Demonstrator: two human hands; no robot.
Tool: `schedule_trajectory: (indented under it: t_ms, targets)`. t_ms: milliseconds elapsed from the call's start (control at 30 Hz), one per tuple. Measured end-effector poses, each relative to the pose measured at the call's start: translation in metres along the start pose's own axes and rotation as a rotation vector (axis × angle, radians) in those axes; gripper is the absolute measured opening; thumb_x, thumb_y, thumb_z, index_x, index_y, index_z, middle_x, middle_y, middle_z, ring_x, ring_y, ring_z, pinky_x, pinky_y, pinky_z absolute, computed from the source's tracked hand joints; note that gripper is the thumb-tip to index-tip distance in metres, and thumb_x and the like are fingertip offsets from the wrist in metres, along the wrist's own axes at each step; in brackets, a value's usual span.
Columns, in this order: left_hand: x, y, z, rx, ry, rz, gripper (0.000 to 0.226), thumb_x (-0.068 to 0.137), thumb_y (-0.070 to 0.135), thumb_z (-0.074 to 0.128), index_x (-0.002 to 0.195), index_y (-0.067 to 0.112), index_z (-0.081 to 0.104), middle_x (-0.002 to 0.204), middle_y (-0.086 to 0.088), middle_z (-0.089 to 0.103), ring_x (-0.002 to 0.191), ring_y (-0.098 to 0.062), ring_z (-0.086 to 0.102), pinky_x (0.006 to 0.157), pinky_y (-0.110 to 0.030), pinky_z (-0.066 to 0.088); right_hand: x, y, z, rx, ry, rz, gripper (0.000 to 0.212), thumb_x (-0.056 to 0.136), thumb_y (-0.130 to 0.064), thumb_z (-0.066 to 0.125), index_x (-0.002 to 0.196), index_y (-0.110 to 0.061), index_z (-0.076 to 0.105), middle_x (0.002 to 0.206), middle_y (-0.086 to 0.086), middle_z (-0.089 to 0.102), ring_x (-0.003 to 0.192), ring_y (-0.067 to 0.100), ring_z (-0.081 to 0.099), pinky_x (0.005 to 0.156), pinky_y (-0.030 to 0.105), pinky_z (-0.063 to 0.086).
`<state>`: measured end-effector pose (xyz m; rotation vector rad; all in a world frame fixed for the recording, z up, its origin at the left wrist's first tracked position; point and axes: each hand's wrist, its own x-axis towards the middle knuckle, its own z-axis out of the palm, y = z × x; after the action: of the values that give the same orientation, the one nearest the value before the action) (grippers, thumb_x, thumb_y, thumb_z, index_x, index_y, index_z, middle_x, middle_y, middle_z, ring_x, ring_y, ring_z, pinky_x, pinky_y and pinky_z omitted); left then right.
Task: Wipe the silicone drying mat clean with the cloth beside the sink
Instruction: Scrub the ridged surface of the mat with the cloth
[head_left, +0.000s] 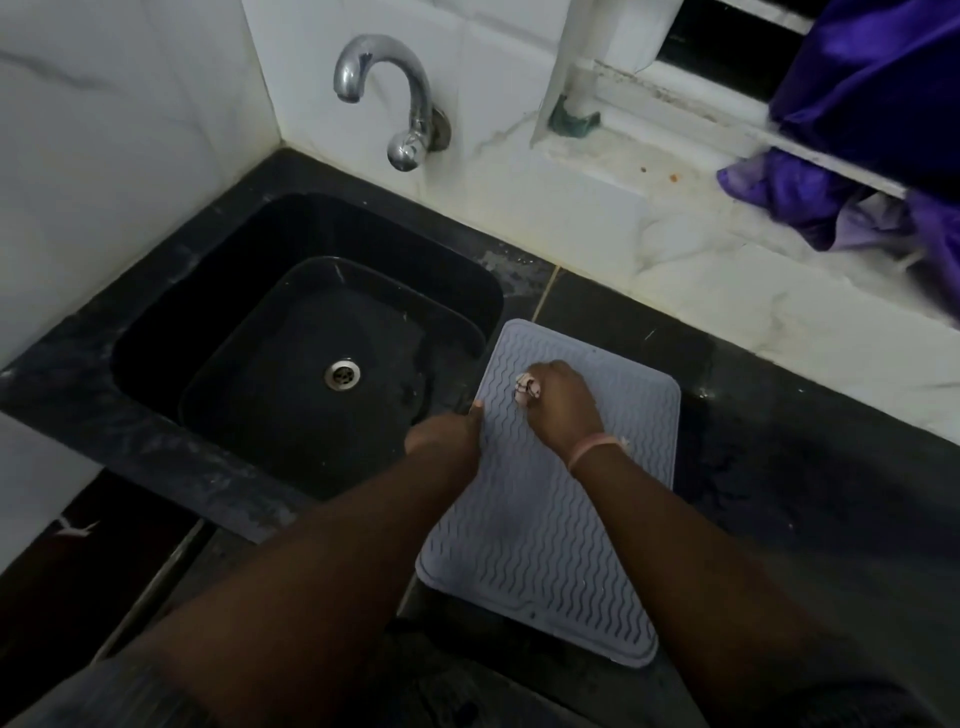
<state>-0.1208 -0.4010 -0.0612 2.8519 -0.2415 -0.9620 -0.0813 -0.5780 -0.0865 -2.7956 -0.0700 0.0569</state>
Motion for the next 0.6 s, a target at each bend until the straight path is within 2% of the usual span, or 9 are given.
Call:
schedule_trajectory:
  t_ms: [100, 200, 333, 467, 600]
  targets:
    - [-0.001, 0.002, 0.000, -0.017, 0.009, -0.027, 0.088, 0.098, 0.026, 0.061, 0.162, 0.031, 0.001, 0.129, -0.015, 0.059, 0.111, -0.031, 0.061, 0.088, -0.047, 0.056, 0.002, 0.006, 0.002, 0.006, 0.010, -0.028, 0.026, 0.086, -0.015, 0.070, 0.112, -0.013, 0.069, 0.108, 0.011, 0.065, 0.100, 0.029, 0.062, 0.092, 0.043, 0.052]
    - [-0.003, 0.005, -0.001, -0.028, 0.016, -0.033, 0.091, 0.096, 0.025, 0.064, 0.163, 0.031, 0.003, 0.136, -0.014, 0.057, 0.118, -0.032, 0.060, 0.092, -0.048, 0.055, -0.022, 0.001, 0.001, -0.048, -0.015, -0.147, 0.021, 0.084, -0.014, 0.072, 0.105, -0.015, 0.068, 0.104, 0.008, 0.064, 0.096, 0.026, 0.060, 0.087, 0.041, 0.052]
    - [-0.003, 0.003, -0.001, 0.007, -0.003, -0.016, 0.099, 0.092, 0.027, 0.072, 0.163, 0.029, 0.003, 0.143, -0.017, 0.053, 0.127, -0.035, 0.055, 0.098, -0.049, 0.052, -0.070, -0.006, 0.008, 0.000, -0.090, -0.272, 0.019, 0.084, -0.014, 0.068, 0.101, -0.021, 0.070, 0.099, 0.003, 0.065, 0.093, 0.022, 0.058, 0.085, 0.040, 0.050]
    - [-0.002, -0.008, 0.007, 0.015, 0.044, 0.055, 0.082, 0.101, 0.031, 0.056, 0.163, 0.027, 0.002, 0.135, -0.017, 0.057, 0.117, -0.033, 0.061, 0.092, -0.047, 0.054, -0.121, -0.013, 0.015, 0.092, -0.161, -0.307, 0.022, 0.081, -0.010, 0.066, 0.100, -0.017, 0.073, 0.097, 0.005, 0.067, 0.090, 0.022, 0.060, 0.083, 0.038, 0.049]
    - [-0.001, -0.013, 0.009, 0.017, 0.059, 0.074, 0.082, 0.102, 0.030, 0.054, 0.163, 0.026, 0.000, 0.136, -0.019, 0.055, 0.117, -0.033, 0.060, 0.092, -0.046, 0.054, -0.145, -0.016, 0.018, 0.104, -0.194, -0.288, 0.030, 0.081, -0.015, 0.065, 0.110, -0.015, 0.073, 0.105, 0.007, 0.068, 0.095, 0.024, 0.061, 0.086, 0.038, 0.049]
